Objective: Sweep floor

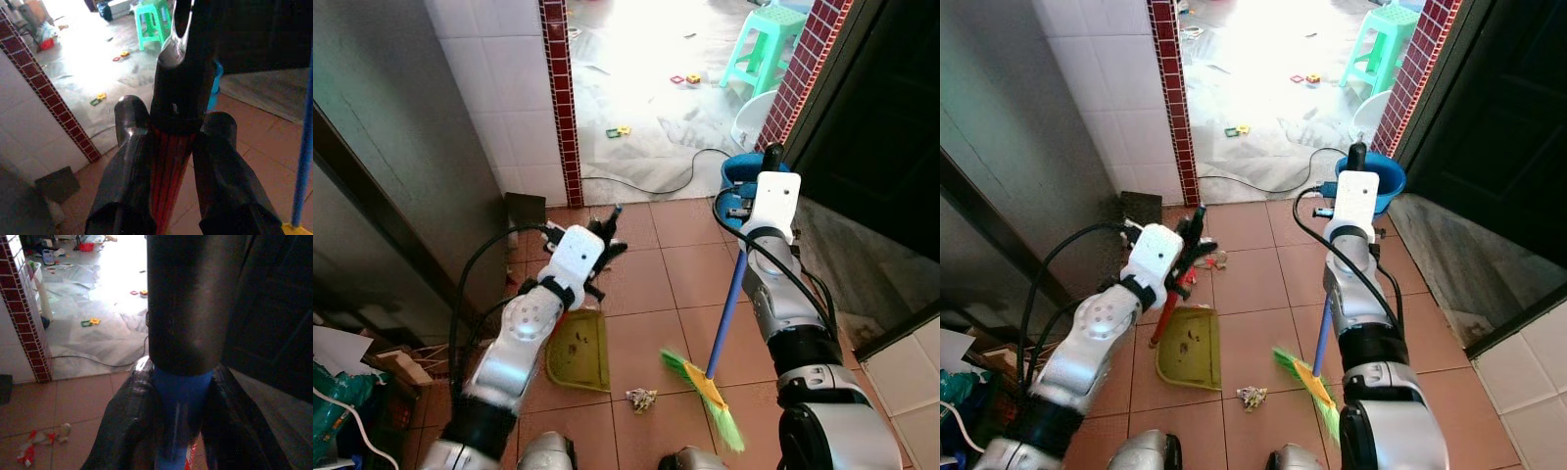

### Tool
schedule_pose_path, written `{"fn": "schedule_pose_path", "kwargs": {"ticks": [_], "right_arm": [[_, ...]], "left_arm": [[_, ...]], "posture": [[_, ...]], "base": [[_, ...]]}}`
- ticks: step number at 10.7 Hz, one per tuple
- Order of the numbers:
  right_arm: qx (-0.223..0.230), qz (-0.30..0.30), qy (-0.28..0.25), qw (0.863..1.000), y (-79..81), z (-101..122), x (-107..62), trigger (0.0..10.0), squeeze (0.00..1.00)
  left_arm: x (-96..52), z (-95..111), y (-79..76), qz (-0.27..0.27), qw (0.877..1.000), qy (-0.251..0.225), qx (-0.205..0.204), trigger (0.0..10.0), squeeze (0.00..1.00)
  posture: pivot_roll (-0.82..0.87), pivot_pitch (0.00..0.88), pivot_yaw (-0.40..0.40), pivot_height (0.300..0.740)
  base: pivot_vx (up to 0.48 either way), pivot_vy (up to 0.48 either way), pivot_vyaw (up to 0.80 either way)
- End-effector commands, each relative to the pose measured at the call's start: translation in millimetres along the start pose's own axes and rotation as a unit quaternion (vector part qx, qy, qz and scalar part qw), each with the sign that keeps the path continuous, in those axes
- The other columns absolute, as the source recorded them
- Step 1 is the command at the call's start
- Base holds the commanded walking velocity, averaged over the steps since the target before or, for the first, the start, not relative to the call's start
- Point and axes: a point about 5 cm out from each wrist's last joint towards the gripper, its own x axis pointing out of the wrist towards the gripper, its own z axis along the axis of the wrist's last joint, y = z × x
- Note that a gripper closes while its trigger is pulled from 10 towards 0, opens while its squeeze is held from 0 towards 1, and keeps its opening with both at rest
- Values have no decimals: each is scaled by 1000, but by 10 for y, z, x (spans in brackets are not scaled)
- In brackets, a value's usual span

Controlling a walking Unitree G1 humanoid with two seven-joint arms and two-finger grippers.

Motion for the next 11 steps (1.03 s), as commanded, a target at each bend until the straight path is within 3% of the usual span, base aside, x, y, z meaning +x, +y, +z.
{"fn": "schedule_pose_path", "kwargs": {"ticks": [1, 4, 8, 11], "right_arm": [[6, -4, -17, 1000, 18, 98, 27, 10000, 0], [4, -5, -14, 1000, 20, 65, 27, 10000, 0], [0, -8, -15, 1000, -5, 57, 32, 10000, 0], [8, -5, -14, 1000, 59, 74, 41, 10000, 0]], "left_arm": [[-13, 36, -9, -2, 1000, -5, -10, 10000, 0], [-63, 237, 336, 82, 995, -50, 15, 10000, 0], [-112, 197, 338, 57, 998, -32, 25, 10000, 0], [-96, 55, 134, 48, 998, -10, -37, 10000, 0]], "posture": [[15, 37, -7, 740], [24, 38, -7, 740], [20, 40, -3, 740], [23, 43, -8, 740]], "base": [[0, 0, 0], [0, 0, 0], [0, 0, 0], [0, 0, 0]]}}
